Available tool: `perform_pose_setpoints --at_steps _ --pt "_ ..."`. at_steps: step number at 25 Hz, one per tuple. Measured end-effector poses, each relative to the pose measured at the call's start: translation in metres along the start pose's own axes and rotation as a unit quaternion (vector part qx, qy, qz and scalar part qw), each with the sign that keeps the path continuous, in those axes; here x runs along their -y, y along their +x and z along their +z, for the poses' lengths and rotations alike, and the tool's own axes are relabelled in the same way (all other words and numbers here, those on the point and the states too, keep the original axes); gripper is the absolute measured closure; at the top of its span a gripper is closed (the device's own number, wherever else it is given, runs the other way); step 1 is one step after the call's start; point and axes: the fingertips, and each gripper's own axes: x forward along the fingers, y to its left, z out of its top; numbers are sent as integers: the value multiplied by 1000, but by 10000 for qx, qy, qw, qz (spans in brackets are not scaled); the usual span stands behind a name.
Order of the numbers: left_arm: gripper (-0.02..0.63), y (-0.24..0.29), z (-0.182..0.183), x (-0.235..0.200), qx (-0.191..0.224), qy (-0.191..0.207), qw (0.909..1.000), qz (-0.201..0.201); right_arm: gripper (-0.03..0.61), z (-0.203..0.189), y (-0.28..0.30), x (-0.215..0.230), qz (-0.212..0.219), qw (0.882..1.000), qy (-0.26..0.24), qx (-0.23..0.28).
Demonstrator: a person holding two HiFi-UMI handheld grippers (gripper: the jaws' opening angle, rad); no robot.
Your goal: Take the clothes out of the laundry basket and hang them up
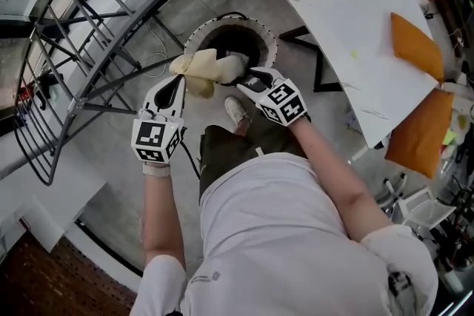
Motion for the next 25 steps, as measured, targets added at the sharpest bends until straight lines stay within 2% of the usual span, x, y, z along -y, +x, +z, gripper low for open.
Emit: perform_pose_setpoints --at_steps 4,11,14,18,20,21,23,25 --pt "614 -23 45 2 510 -79 9986 127 352 1 27 -17 130 9996 -222 -122" --pt "614 -56 104 7 1062 277 9931 418 306 -6 69 -34 206 9985 -431 -284" --pt "615 -72 124 3 1392 124 9888 523 305 -1 85 -40 337 9986 -358 -206" --pt "614 -92 144 4 1696 -87 9840 546 305 17 98 -68 909 9957 55 145" --pt "614 -100 147 3 1763 -49 9819 690 306 32 101 -88 1255 9917 26 289" --pt "614 -103 147 1 1784 -26 9808 783 323 39 101 -94 1331 9905 -67 351" --pt "614 -108 146 -5 1838 -53 9781 974 410 49 100 -96 1288 9902 -273 464" --pt "614 -117 143 -13 1876 -107 9751 1179 545 58 96 -87 1125 9913 -343 598"
